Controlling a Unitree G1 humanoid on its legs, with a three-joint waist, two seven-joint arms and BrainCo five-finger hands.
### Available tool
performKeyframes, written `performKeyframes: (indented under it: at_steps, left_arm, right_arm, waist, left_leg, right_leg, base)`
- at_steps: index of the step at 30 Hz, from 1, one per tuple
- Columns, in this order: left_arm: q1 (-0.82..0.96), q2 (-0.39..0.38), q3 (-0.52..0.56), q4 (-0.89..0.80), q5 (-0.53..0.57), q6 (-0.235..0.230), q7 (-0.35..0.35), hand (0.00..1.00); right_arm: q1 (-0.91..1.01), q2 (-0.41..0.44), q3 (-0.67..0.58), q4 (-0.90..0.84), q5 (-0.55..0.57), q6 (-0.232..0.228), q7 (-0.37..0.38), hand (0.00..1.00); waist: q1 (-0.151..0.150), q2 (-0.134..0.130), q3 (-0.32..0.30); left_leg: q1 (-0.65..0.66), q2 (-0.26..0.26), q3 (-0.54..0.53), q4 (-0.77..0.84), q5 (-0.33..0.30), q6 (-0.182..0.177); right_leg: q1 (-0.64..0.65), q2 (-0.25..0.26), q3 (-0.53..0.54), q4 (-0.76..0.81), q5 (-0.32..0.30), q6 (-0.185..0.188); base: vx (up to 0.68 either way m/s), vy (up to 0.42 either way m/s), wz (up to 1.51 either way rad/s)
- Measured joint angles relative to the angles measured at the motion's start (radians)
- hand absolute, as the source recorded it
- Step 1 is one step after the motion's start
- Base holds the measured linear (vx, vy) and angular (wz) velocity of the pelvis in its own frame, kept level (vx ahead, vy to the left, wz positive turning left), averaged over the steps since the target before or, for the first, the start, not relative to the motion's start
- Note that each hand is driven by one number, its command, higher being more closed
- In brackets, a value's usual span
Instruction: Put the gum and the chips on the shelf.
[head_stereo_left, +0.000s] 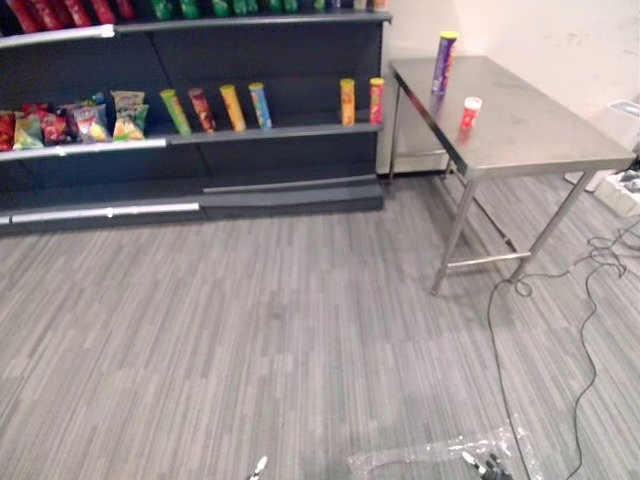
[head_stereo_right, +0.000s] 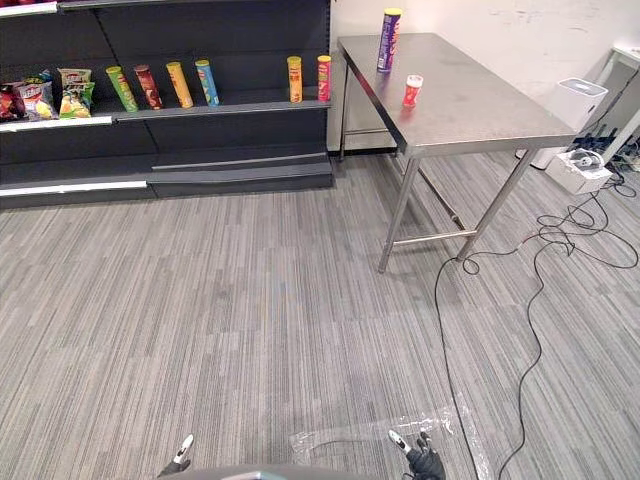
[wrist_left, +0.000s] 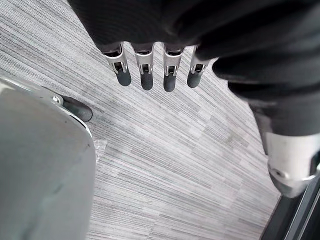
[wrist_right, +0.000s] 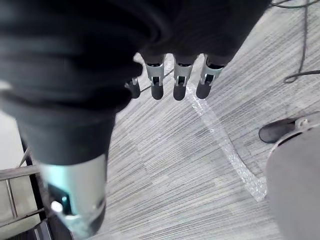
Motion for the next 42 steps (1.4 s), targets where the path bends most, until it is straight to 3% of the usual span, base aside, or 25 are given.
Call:
performKeyframes:
  at_steps: [6,9,10,12,14,17,20,24,26,27,28,29,30,31,33,36,37,38,39,40,41,42]
  left_arm:
    - [-0.001,-0.001,0.000,-0.001,0.000,0.001,0.036,0.00]
    - [-0.029,0.004,0.011,-0.002,0.001,0.002,0.068,0.00]
    - [-0.047,0.011,0.016,-0.003,0.001,0.001,0.083,0.00]
    - [-0.052,0.012,0.036,-0.012,0.000,0.000,0.106,0.00]
    - [-0.034,-0.006,0.102,-0.029,-0.006,0.006,0.108,0.00]
    - [-0.021,-0.033,0.149,-0.061,-0.056,0.013,0.068,0.00]
    - [0.002,-0.038,0.146,-0.068,-0.087,-0.009,0.054,0.00]
    - [0.024,-0.065,0.149,-0.074,-0.084,-0.049,0.035,0.00]
    - [0.033,-0.077,0.169,-0.089,-0.085,-0.075,0.041,0.00]
    - [0.038,-0.076,0.169,-0.085,-0.084,-0.071,0.041,0.00]
    - [0.039,-0.068,0.171,-0.082,-0.085,-0.071,0.040,0.00]
    - [0.038,-0.059,0.171,-0.076,-0.085,-0.071,0.038,0.00]
    - [0.033,-0.049,0.169,-0.073,-0.082,-0.068,0.035,0.00]
    - [0.016,-0.038,0.167,-0.060,-0.069,-0.058,0.031,0.00]
    - [0.003,-0.039,0.166,-0.056,-0.063,-0.050,0.031,0.00]
    - [0.006,-0.027,0.156,-0.039,-0.030,-0.039,0.020,0.00]
    - [0.010,-0.017,0.136,-0.041,-0.015,-0.033,0.008,0.00]
    - [0.014,-0.008,0.125,-0.043,0.007,-0.026,-0.004,0.00]
    - [0.014,-0.005,0.120,-0.042,0.011,-0.025,-0.005,0.00]
    - [0.017,-0.004,0.116,-0.042,0.011,-0.025,-0.005,0.00]
    - [0.019,-0.003,0.116,-0.041,0.010,-0.025,-0.005,0.00]
    - [0.019,-0.004,0.116,-0.042,0.010,-0.025,-0.005,0.00]
  right_arm:
    - [-0.003,0.000,0.000,-0.004,0.005,0.005,-0.008,0.00]
    - [-0.026,0.002,0.000,-0.013,0.050,0.011,0.045,0.00]
    - [-0.039,0.003,0.000,-0.016,0.091,0.024,0.068,0.00]
    - [-0.044,0.007,-0.001,-0.016,0.120,0.025,0.089,0.00]
    - [-0.032,0.011,-0.002,-0.053,0.123,0.025,0.096,0.00]
    - [-0.008,0.000,-0.001,-0.091,0.120,0.041,0.094,0.00]
    - [0.001,-0.003,-0.008,-0.091,0.121,0.062,0.092,0.00]
    - [0.018,-0.002,-0.033,-0.091,0.121,0.062,0.096,0.00]
    - [0.029,-0.005,-0.043,-0.079,0.120,0.060,0.099,0.00]
    - [0.029,0.003,-0.051,-0.067,0.118,0.060,0.100,0.00]
    - [0.025,0.007,-0.059,-0.057,0.116,0.060,0.100,0.00]
    - [0.016,0.023,-0.078,-0.047,0.100,0.056,0.101,0.00]
    - [0.014,0.032,-0.083,-0.047,0.082,0.050,0.100,0.00]
    - [0.015,0.038,-0.089,-0.046,0.079,0.037,0.097,0.00]
    - [0.015,0.040,-0.112,-0.036,0.071,0.030,0.097,0.00]
    - [0.019,0.042,-0.120,-0.039,0.043,-0.003,0.102,0.00]
    - [0.022,0.042,-0.120,-0.040,0.043,-0.012,0.103,0.00]
    - [0.029,0.042,-0.120,-0.040,0.044,-0.020,0.105,0.00]
    - [0.032,0.042,-0.119,-0.042,0.044,-0.024,0.106,0.00]
    - [0.036,0.040,-0.115,-0.043,0.046,-0.030,0.111,0.00]
    - [0.036,0.039,-0.107,-0.045,0.048,-0.037,0.115,0.00]
    - [0.036,0.040,-0.105,-0.046,0.049,-0.042,0.117,0.00]
  waist:
    - [-0.001,-0.002,0.017]
    - [-0.003,-0.005,0.045]
    - [-0.008,-0.019,0.085]
    - [-0.010,-0.029,0.104]
    - [-0.013,-0.018,0.125]
    - [-0.014,-0.011,0.150]
    - [-0.013,-0.008,0.150]
    - [0.001,-0.001,0.154]
    - [0.005,0.010,0.156]
    - [0.012,0.006,0.153]
    - [0.015,0.000,0.149]
    - [0.014,-0.026,0.138]
    - [0.005,-0.031,0.136]
    - [0.001,-0.036,0.135]
    - [0.009,-0.038,0.127]
    - [0.006,-0.041,0.103]
    - [0.003,-0.044,0.102]
    - [-0.002,-0.036,0.106]
    - [-0.004,-0.039,0.105]
    - [-0.006,-0.039,0.103]
    - [-0.011,-0.038,0.104]
    - [-0.018,-0.038,0.105]
  left_leg:
    - [0.004,0.001,-0.006,0.006,0.000,0.000]
    - [-0.030,0.001,-0.007,0.030,0.002,-0.006]
    - [-0.048,0.001,-0.009,0.067,-0.010,-0.018]
    - [-0.105,0.009,-0.009,0.160,-0.056,-0.028]
    - [-0.202,0.052,0.018,0.413,-0.146,-0.040]
    - [-0.387,0.125,0.057,0.810,-0.152,-0.043]
    - [-0.393,0.130,0.056,0.700,-0.168,-0.047]
    - [-0.399,0.137,0.009,0.343,-0.053,-0.063]
    - [-0.410,0.164,-0.014,0.343,0.024,-0.101]
    - [-0.406,0.141,0.000,0.395,0.059,-0.075]
    - [-0.407,0.125,0.016,0.429,0.024,-0.046]
    - [-0.419,0.109,0.036,0.480,-0.028,-0.037]
    - [-0.439,0.091,0.039,0.535,-0.076,-0.019]
    - [-0.446,0.066,0.045,0.582,-0.124,-0.004]
    - [-0.418,0.035,0.071,0.587,-0.165,0.013]
    - [-0.334,-0.004,0.109,0.516,-0.194,0.048]
    - [-0.278,-0.023,0.113,0.468,-0.198,0.054]
    - [-0.212,-0.038,0.111,0.409,-0.203,0.064]
    - [-0.182,-0.042,0.108,0.388,-0.205,0.067]
    - [-0.135,-0.043,0.104,0.355,-0.212,0.071]
    - [-0.091,-0.042,0.086,0.333,-0.217,0.083]
    - [-0.074,-0.039,0.079,0.322,-0.220,0.087]
  right_leg:
    - [0.003,-0.001,-0.012,0.013,-0.004,-0.005]
    - [-0.081,-0.014,-0.017,0.151,-0.059,-0.020]
    - [-0.098,-0.021,-0.018,0.187,-0.074,-0.023]
    - [-0.123,-0.022,-0.023,0.218,-0.088,-0.039]
    - [-0.127,-0.010,-0.023,0.254,-0.137,-0.057]
    - [-0.087,0.001,-0.021,0.294,-0.165,-0.078]
    - [-0.063,-0.019,-0.002,0.319,-0.194,-0.066]
    - [-0.025,-0.077,0.052,0.316,-0.233,-0.012]
    - [0.013,-0.096,0.082,0.312,-0.271,0.028]
    - [0.043,-0.124,0.110,0.286,-0.283,0.037]
    - [0.060,-0.144,0.125,0.266,-0.284,0.036]
    - [0.073,-0.161,0.147,0.261,-0.286,0.021]
    - [0.072,-0.175,0.163,0.278,-0.268,0.023]
    - [0.058,-0.197,0.195,0.320,-0.248,0.048]
    - [0.031,-0.226,0.227,0.398,-0.209,0.047]
    - [-0.102,-0.251,0.260,0.677,-0.062,0.033]
    - [-0.158,-0.265,0.259,0.797,0.057,0.030]
    - [-0.222,-0.273,0.246,0.937,0.115,0.027]
    - [-0.252,-0.270,0.225,1.004,0.100,0.019]
    - [-0.309,-0.260,0.171,1.099,0.026,-0.017]
    - [-0.353,-0.243,0.099,1.121,-0.047,-0.019]
    - [-0.373,-0.233,0.065,1.108,-0.082,-0.020]
  base:
    - [-0.02,-0.023,0.04]
    - [-0.07,-0.035,0.03]
    - [-0.08,-0.042,0.10]
    - [-0.10,-0.053,0.03]
    - [-0.09,-0.058,0.00]
    - [-0.01,-0.020,0.01]
    - [0.12,0.094,-0.16]
    - [0.27,0.266,-0.28]
    - [0.43,0.473,-0.35]
    - [0.35,0.343,-0.42]
    - [0.36,0.307,-0.46]
    - [0.35,0.243,-0.24]
    - [0.49,0.385,-0.02]
    - [0.45,0.372,0.09]
    - [0.32,0.274,-0.07]
    - [0.37,0.221,-0.21]
    - [0.34,0.163,-0.13]
    - [0.35,0.142,-0.09]
    - [0.34,0.092,-0.05]
    - [0.42,0.036,0.09]
    - [0.35,0.021,0.15]
    - [0.47,-0.048,0.29]
